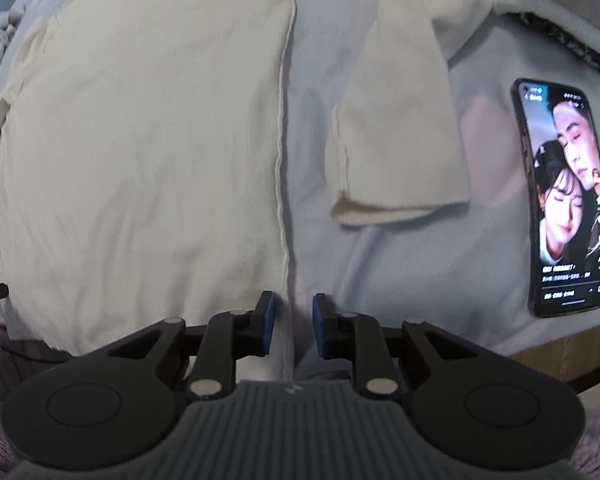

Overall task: Fold clothes
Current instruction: 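Lower the hem and pinch the label seam again with the left gripper, then open both grippers and pull them back from the sweater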

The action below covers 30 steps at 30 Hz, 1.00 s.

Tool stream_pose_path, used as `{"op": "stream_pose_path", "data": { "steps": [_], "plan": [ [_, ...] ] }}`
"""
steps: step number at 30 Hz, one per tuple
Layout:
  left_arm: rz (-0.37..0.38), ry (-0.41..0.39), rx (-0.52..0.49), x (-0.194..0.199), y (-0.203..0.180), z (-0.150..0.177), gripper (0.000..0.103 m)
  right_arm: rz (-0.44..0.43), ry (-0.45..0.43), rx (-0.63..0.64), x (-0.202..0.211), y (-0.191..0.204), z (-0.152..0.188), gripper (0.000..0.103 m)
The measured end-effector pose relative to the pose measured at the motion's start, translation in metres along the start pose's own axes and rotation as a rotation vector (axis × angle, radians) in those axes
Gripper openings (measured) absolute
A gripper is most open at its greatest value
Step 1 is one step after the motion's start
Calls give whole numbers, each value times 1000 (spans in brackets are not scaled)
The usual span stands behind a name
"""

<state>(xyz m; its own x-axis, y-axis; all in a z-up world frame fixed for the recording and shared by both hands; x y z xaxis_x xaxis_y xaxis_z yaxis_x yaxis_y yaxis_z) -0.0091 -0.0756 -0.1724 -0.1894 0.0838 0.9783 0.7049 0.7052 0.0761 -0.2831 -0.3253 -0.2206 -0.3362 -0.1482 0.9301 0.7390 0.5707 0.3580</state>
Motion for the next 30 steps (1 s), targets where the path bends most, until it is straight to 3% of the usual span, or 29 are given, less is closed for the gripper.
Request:
{"op": "stream_pose_path", "data": {
  "steps": [2,3,9,17,20,22,24,26,30],
  "plan": [
    [-12,-4,-17,-1,-3,0,12,2,5,13,-3,2,1,14],
    [-18,-8,-22,0,-4,-1,4,0,6,20,-3,3,1,5],
    [-62,-42,-9,26,8,4,1,29,17,71,13,5,16,3],
    [-89,-7,-33,14,7,1,2,72,59,86,2,6,12,7],
    [-71,-58,22,26,11,-2,3,85,16,92,13,7,10,12],
    [-69,-123,59,37,16,-9,4,80,-58,93,27,8,4,20],
    [-67,-188,96,49,20,-16,5,53,-131,61,44,5,-6,21],
    [-57,-239,101,58,18,-29,6,45,-200,32,61,0,-18,24],
    [-44,-312,45,68,0,-62,7,116,-306,14,80,-11,-56,37]
  ]
}}
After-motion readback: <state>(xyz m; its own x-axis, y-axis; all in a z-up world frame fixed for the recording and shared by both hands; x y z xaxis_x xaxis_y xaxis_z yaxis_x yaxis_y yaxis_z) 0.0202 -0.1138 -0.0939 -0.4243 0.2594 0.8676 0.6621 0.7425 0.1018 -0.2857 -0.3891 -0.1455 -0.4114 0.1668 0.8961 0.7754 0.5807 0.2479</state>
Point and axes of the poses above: each gripper's, at about its wrist camera, not at the fingertips, and x roughly against the way its jaws point, y to its left, z to its underside, the point moved 6 cm from there along -x, roughly the way its jaws point, and after that the axes turned 9 degrees about -z, right-handed, at the moved point
